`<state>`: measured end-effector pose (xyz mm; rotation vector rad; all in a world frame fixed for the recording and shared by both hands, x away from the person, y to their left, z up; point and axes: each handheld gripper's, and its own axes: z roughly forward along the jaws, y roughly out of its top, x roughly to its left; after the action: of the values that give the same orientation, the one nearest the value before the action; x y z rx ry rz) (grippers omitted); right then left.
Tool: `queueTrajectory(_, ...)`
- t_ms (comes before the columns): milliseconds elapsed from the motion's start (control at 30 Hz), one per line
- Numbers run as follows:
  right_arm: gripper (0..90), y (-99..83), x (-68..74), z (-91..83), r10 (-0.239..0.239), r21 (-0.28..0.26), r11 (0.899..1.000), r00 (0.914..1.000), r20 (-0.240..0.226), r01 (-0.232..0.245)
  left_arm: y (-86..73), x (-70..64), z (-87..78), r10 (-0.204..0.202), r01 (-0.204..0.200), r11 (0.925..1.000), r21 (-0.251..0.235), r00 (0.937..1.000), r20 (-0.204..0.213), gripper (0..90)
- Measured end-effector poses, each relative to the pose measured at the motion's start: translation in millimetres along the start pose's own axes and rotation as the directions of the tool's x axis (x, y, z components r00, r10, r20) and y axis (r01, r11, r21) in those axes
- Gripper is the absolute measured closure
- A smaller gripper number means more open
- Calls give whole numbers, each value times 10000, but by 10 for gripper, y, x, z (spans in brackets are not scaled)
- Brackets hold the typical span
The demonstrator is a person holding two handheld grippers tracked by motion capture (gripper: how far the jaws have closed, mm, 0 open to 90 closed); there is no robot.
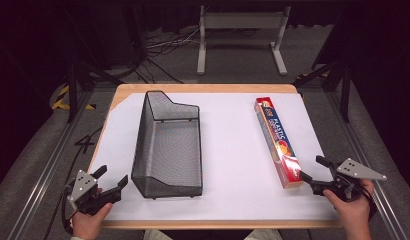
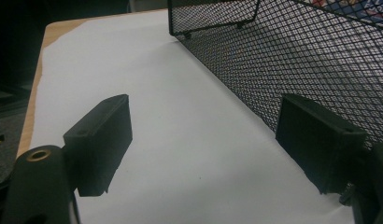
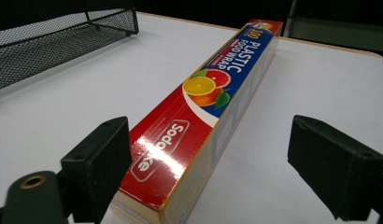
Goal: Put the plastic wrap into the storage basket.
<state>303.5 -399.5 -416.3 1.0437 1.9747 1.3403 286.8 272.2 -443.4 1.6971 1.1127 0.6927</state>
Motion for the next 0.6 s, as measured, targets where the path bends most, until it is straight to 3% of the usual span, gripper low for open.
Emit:
queueTrajectory(200,133,43,25,10,186,-112,9998,9997,-128,-188,5,22,4,-133,131,9999,-111,9998,-157,198)
queueTrajectory(300,121,62,25,3,345,-113,9993,9993,-166,-347,-9,27,22,72,-73,10000,-41,9998,-167,196)
queueTrajectory(600,123,166,31,-20,462,69,9989,9989,-15,-462,-10,34,-1,-238,234,9996,-177,9996,-180,196)
